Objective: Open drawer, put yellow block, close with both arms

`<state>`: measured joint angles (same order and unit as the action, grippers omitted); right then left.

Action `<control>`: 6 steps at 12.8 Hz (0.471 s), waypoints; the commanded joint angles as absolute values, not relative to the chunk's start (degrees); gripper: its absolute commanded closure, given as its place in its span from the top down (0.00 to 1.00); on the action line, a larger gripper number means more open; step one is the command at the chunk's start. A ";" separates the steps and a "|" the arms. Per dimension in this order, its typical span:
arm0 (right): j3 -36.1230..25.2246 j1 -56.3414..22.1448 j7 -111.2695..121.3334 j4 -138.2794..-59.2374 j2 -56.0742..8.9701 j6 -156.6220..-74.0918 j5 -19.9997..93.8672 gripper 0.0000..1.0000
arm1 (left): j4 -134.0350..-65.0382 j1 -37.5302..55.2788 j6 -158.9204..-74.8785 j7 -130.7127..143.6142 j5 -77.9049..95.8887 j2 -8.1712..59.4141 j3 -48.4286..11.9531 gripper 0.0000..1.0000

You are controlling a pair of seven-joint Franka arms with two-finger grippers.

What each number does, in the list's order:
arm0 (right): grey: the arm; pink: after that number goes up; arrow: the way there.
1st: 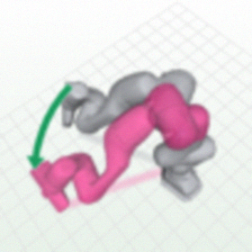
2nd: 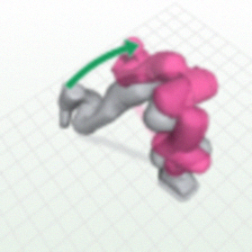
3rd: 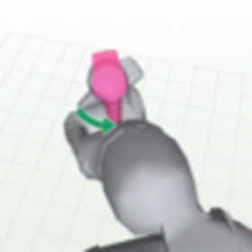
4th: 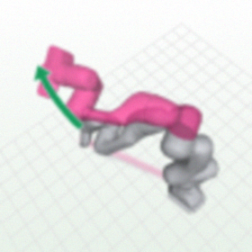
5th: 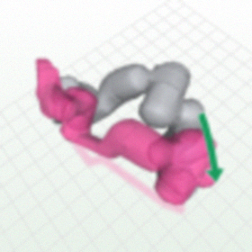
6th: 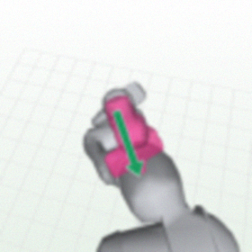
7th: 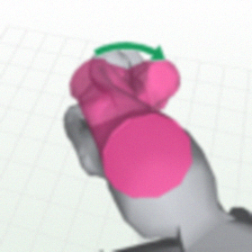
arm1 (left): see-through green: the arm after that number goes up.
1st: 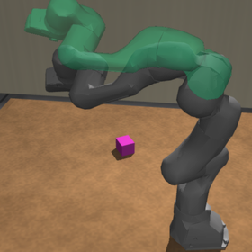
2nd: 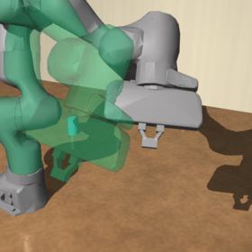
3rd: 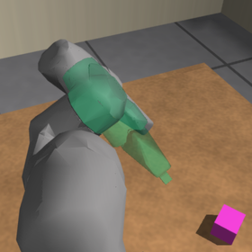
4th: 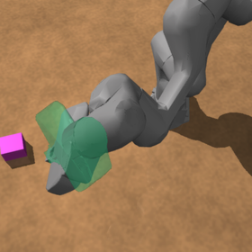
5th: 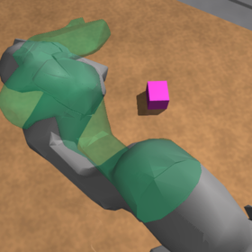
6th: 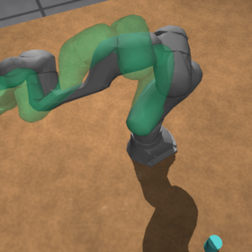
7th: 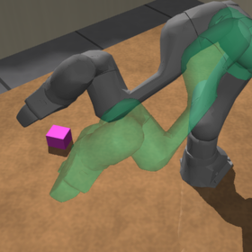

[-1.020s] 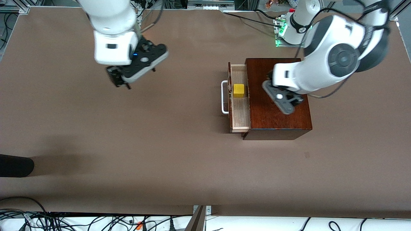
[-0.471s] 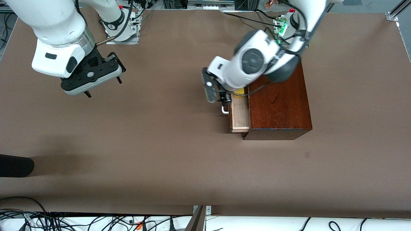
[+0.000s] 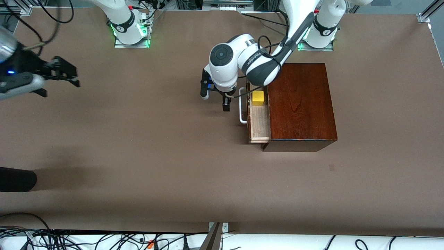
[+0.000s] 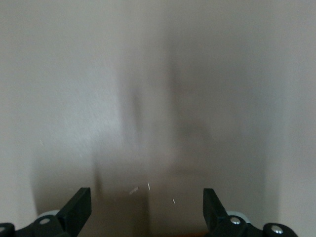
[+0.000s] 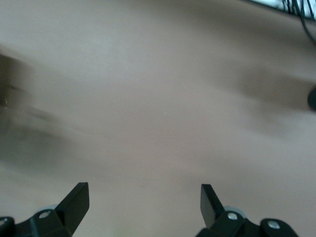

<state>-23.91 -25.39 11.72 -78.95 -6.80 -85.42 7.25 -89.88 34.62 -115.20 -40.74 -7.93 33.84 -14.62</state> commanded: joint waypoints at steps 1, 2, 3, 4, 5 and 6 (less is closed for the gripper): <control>-16.11 -17.79 3.19 -93.93 1.83 -92.18 7.39 1.00 | -89.65 34.19 -110.05 -42.19 -9.14 33.66 -14.59 1.00; -12.34 -14.01 1.51 -96.04 2.80 -93.76 7.30 1.00 | -89.74 34.19 -108.91 -42.19 -9.14 33.66 -14.42 1.00; -9.87 -11.45 -0.33 -96.41 3.25 -93.78 7.21 1.00 | -89.74 34.10 -107.77 -42.27 -9.31 33.84 -14.15 1.00; -9.50 -11.34 -0.79 -96.33 3.34 -93.43 7.12 1.00 | -89.74 34.10 -107.49 -42.62 -11.32 33.84 -14.15 1.00; -9.41 -11.34 -0.88 -96.07 3.34 -92.21 6.68 1.00 | -89.74 34.10 -106.79 -43.06 -13.34 33.84 -14.15 1.00; -9.23 -11.34 -0.88 -95.98 3.34 -91.33 5.81 1.00 | -89.65 34.01 -106.00 -43.59 -13.97 33.84 -14.06 1.00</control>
<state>-10.90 -12.84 0.28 -94.43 1.38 -92.10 6.92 -89.88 34.38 -108.32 -41.78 -11.10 34.15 -14.31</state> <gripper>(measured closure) 0.000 0.000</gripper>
